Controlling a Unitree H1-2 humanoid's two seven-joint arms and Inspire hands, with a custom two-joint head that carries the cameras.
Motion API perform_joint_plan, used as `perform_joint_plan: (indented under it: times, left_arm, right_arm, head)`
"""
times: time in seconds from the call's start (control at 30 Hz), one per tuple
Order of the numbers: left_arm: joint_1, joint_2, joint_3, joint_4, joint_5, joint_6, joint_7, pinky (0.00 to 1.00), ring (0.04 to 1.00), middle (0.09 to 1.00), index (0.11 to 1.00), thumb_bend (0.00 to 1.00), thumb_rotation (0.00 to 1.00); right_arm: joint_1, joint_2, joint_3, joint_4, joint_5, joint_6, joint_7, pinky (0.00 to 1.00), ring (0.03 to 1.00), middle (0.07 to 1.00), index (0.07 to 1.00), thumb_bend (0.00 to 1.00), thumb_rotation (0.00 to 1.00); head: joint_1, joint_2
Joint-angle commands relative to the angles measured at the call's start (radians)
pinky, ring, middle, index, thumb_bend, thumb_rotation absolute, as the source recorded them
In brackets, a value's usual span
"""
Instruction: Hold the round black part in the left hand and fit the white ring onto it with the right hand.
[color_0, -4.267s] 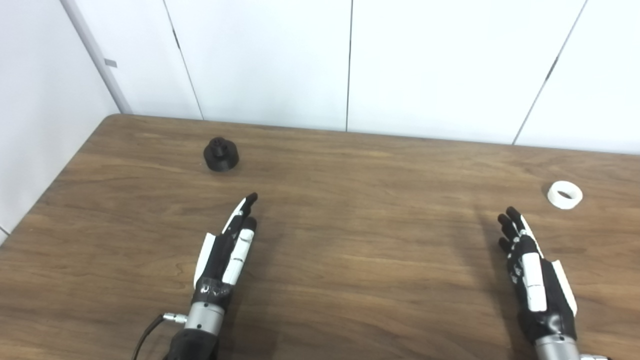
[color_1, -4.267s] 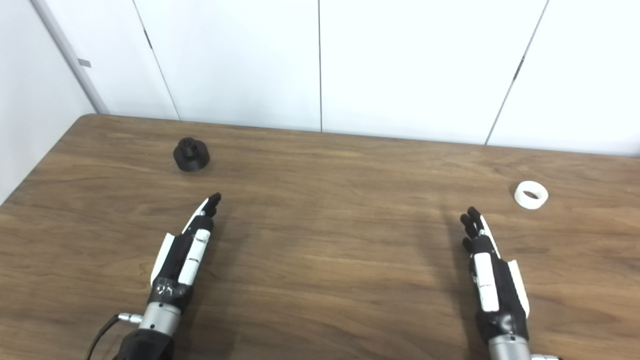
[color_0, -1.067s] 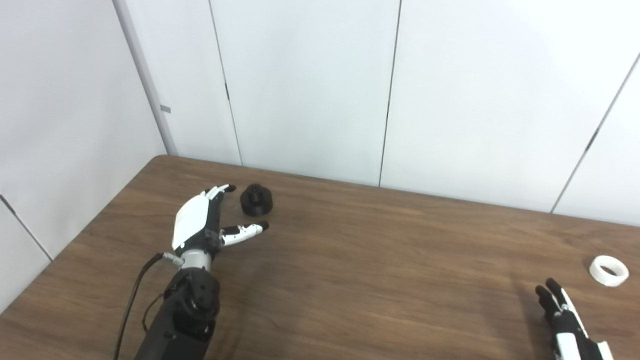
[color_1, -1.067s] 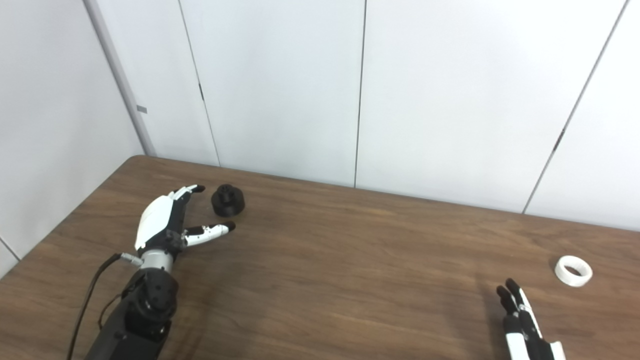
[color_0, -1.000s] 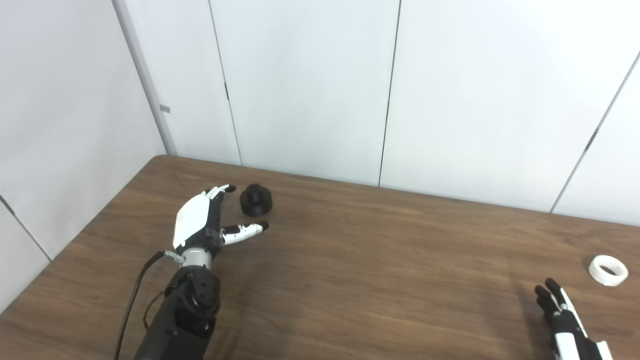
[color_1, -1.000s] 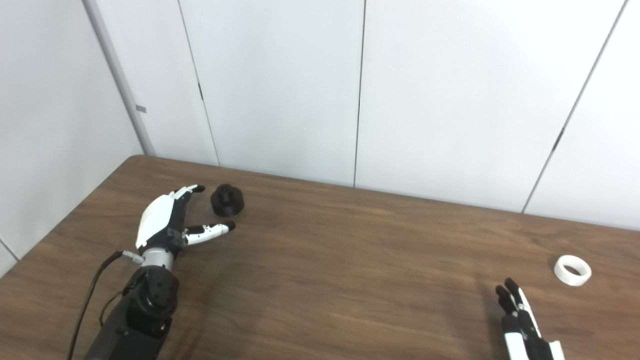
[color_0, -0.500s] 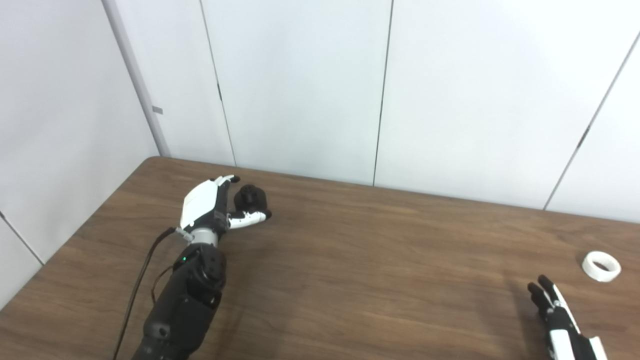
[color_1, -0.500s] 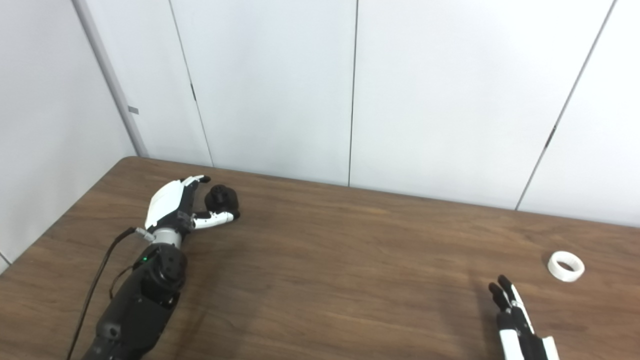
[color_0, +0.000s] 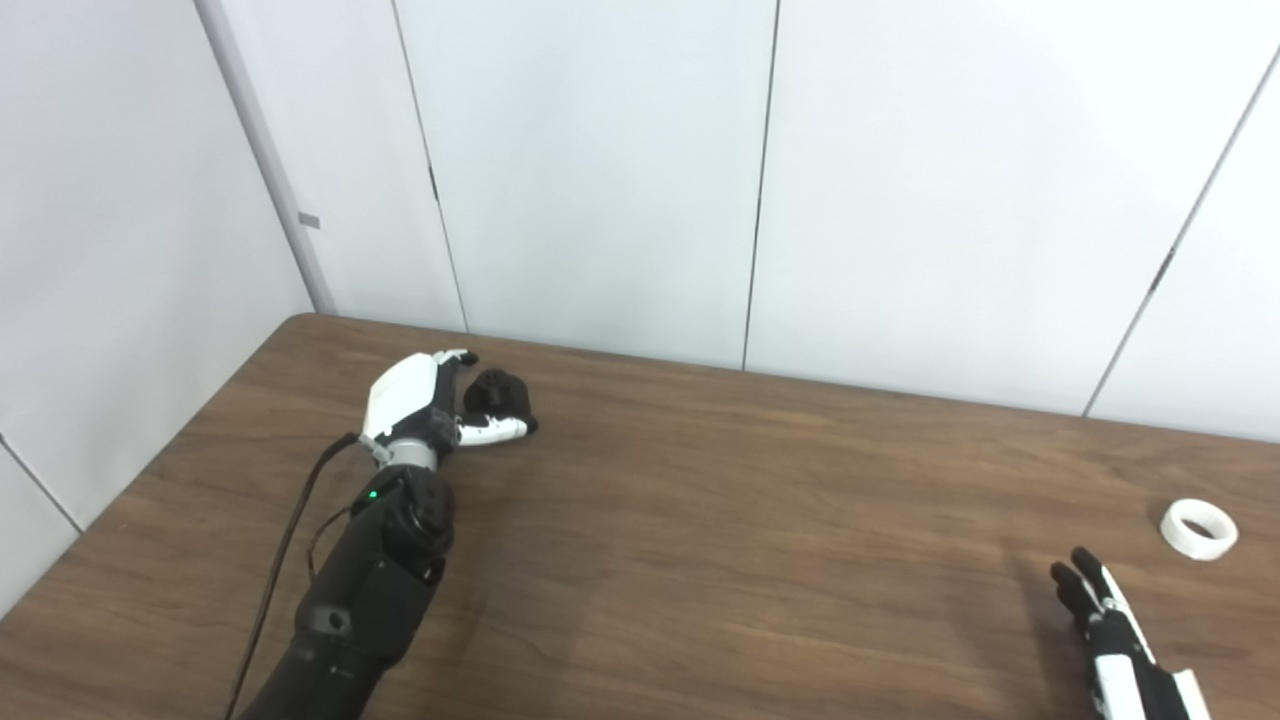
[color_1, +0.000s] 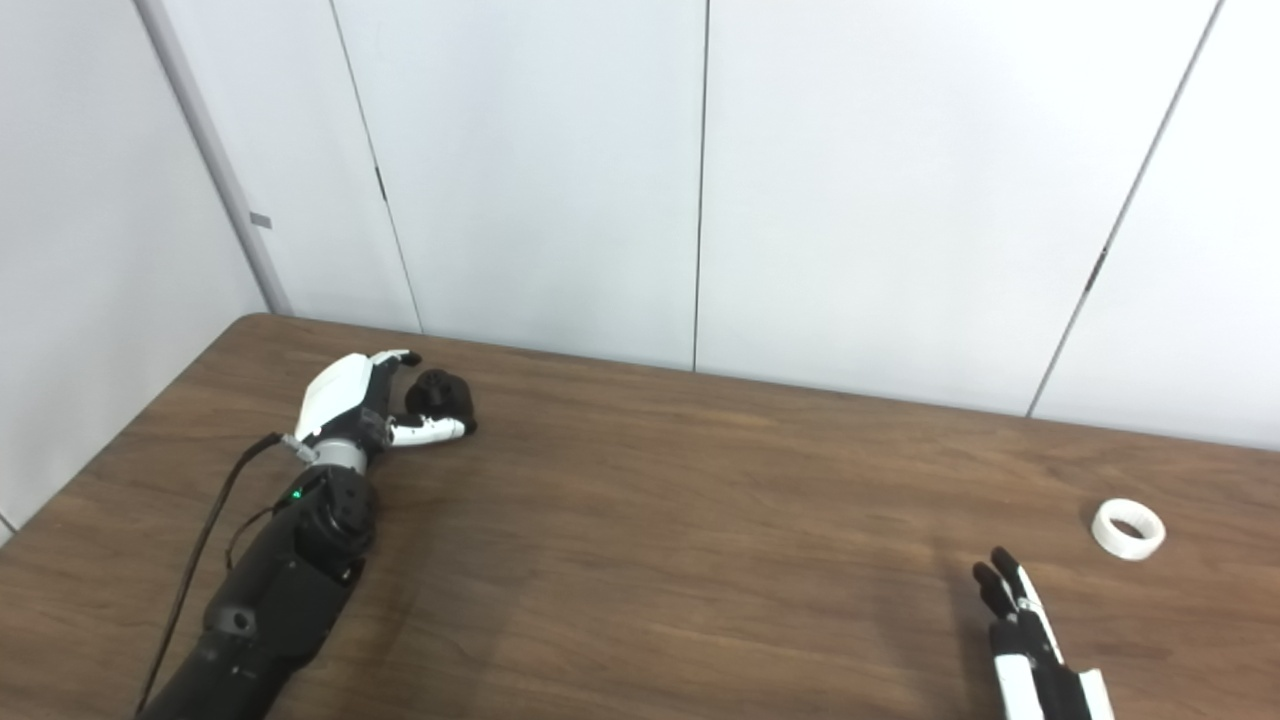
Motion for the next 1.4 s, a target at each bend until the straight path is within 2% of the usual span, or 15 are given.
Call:
perform_joint_plan:
  times: [0.0, 0.3, 1.03, 1.37]
  left_arm:
    - [-0.069, 0.036, -0.004, -0.007, 0.009, -0.013, 0.026, 1.0, 0.994, 0.939, 0.868, 0.88, 0.4]
    - [-0.105, 0.055, -0.045, 0.059, 0.018, 0.001, 0.043, 1.0, 1.0, 0.944, 0.861, 0.87, 0.39]
    - [-0.138, 0.088, -0.102, 0.111, 0.019, 0.04, 0.03, 1.0, 0.995, 0.934, 0.802, 0.86, 0.39]
    - [-0.15, 0.074, -0.091, 0.131, -0.027, 0.019, 0.037, 1.0, 0.986, 0.921, 0.784, 0.87, 0.37]
  right_arm:
    - [0.005, 0.003, 0.009, -0.01, 0.001, 0.007, 0.007, 1.0, 0.952, 0.933, 0.955, 0.64, 1.0]
    - [0.003, 0.009, 0.009, -0.018, 0.009, 0.013, 0.007, 1.0, 0.954, 0.936, 0.955, 0.63, 1.0]
    - [0.004, 0.013, 0.01, -0.034, 0.01, 0.031, 0.005, 1.0, 0.945, 0.94, 0.961, 0.6, 0.99]
    - [0.003, 0.012, 0.007, -0.026, 0.019, 0.029, 0.009, 1.0, 0.954, 0.941, 0.965, 0.62, 1.0]
  head:
    - [0.001, 0.001]
    - [-0.005, 0.004]
    - [-0.014, 0.009]
    - [-0.019, 0.006]
